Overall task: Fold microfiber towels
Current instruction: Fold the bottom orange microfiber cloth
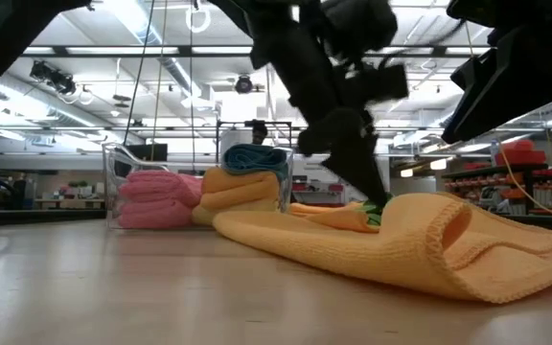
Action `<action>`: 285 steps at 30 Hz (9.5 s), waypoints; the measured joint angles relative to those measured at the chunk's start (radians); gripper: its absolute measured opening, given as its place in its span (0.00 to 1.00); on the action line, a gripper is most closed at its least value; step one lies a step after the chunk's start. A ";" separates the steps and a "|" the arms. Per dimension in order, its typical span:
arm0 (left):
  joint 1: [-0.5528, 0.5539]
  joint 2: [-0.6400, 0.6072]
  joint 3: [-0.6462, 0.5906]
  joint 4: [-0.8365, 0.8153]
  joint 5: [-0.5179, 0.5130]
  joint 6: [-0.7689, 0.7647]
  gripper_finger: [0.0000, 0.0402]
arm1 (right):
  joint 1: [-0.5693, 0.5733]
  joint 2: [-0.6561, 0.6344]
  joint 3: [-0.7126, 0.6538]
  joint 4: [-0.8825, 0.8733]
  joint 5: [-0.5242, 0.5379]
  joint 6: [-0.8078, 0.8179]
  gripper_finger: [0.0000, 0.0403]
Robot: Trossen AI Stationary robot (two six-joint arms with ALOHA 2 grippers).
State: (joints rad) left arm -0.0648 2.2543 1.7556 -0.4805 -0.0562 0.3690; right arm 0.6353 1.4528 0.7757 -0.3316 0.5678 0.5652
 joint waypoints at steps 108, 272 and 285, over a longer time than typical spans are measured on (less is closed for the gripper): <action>-0.066 0.070 0.110 -0.330 -0.629 0.795 0.03 | 0.101 -0.001 0.000 0.013 -0.015 0.094 0.30; -0.129 0.012 0.138 -0.445 -0.122 0.453 0.03 | 0.282 0.319 0.039 0.034 -0.011 -0.016 0.41; -0.144 0.012 0.138 -0.446 -0.123 0.458 0.07 | 0.233 0.316 0.037 0.038 -0.128 -0.072 0.11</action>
State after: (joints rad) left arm -0.2084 2.2665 1.8938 -0.9265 -0.1793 0.8275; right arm 0.8680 1.7692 0.8123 -0.2939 0.4402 0.4931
